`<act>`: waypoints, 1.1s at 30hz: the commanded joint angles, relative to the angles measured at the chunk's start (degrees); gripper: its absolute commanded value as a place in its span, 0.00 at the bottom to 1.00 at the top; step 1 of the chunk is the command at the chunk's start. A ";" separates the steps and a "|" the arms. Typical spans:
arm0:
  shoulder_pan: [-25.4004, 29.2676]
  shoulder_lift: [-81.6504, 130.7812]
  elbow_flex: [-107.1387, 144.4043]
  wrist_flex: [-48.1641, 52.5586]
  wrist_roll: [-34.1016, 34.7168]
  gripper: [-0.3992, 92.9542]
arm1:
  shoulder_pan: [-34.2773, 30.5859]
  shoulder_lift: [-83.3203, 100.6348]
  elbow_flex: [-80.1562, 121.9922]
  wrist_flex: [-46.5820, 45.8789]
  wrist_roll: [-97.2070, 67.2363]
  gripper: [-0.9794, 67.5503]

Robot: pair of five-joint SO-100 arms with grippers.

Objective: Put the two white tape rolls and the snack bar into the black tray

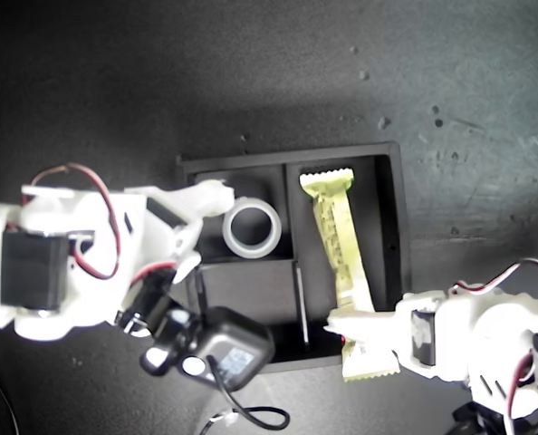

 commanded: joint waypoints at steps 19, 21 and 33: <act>22.24 9.49 14.85 -4.39 -32.17 0.17 | 16.87 29.00 3.16 10.37 33.57 0.29; 23.82 7.65 14.15 -5.36 -33.40 0.17 | 16.52 32.70 6.50 10.37 38.06 0.28; 26.19 1.05 16.79 -14.06 -35.33 0.17 | 16.79 47.72 27.16 9.05 50.45 0.13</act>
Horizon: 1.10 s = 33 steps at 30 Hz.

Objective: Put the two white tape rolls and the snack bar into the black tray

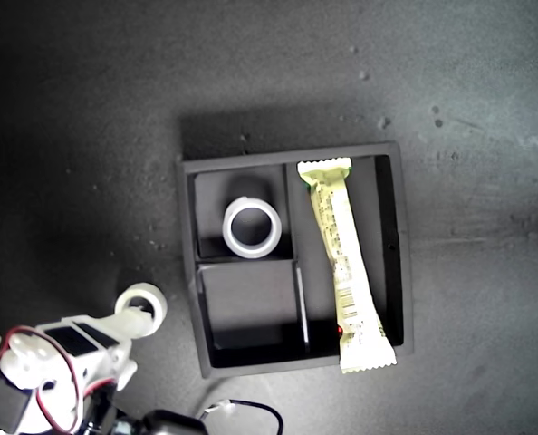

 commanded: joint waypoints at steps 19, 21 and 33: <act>-1.32 -5.10 3.96 -5.63 -3.87 0.15 | -5.62 5.98 11.60 -5.71 2.11 0.11; -2.11 -5.27 5.80 -7.47 -3.43 0.10 | -5.89 7.21 12.22 -5.63 2.99 0.07; -5.45 8.26 15.29 -9.49 0.44 0.01 | -5.71 40.87 48.87 -18.54 16.61 0.01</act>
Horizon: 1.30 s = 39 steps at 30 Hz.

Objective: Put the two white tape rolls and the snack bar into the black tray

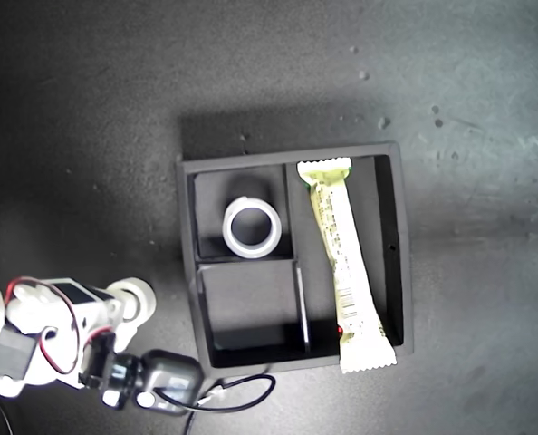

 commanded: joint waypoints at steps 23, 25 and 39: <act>-7.38 -13.62 -48.43 23.03 21.71 0.00 | -4.57 42.10 69.87 -27.07 15.21 0.01; -7.47 -17.75 -52.38 24.96 21.80 0.00 | -4.66 50.45 73.04 -24.35 15.21 0.01; -7.21 -29.18 -62.49 26.72 21.45 0.00 | -6.15 54.32 75.85 -22.15 15.91 0.01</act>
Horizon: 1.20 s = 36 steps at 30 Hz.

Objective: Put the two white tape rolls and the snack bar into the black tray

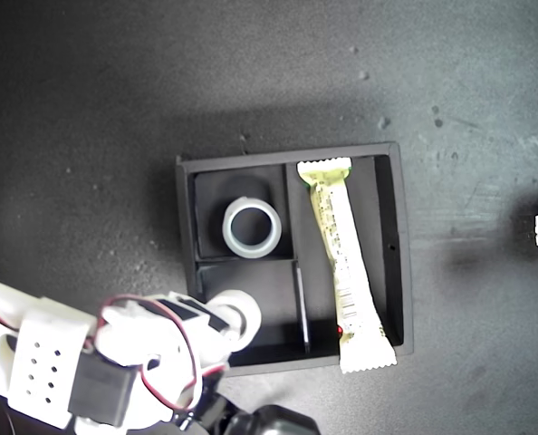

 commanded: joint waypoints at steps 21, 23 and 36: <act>3.16 -35.77 -67.50 34.80 -0.35 0.22 | -1.05 0.35 -0.97 0.26 0.18 0.01; 3.08 -33.66 -64.78 34.80 -0.44 0.21 | -1.23 0.35 -0.97 0.26 0.18 0.01; -2.64 13.45 -7.21 34.37 -3.52 0.14 | -1.41 0.35 -0.70 0.44 0.09 0.01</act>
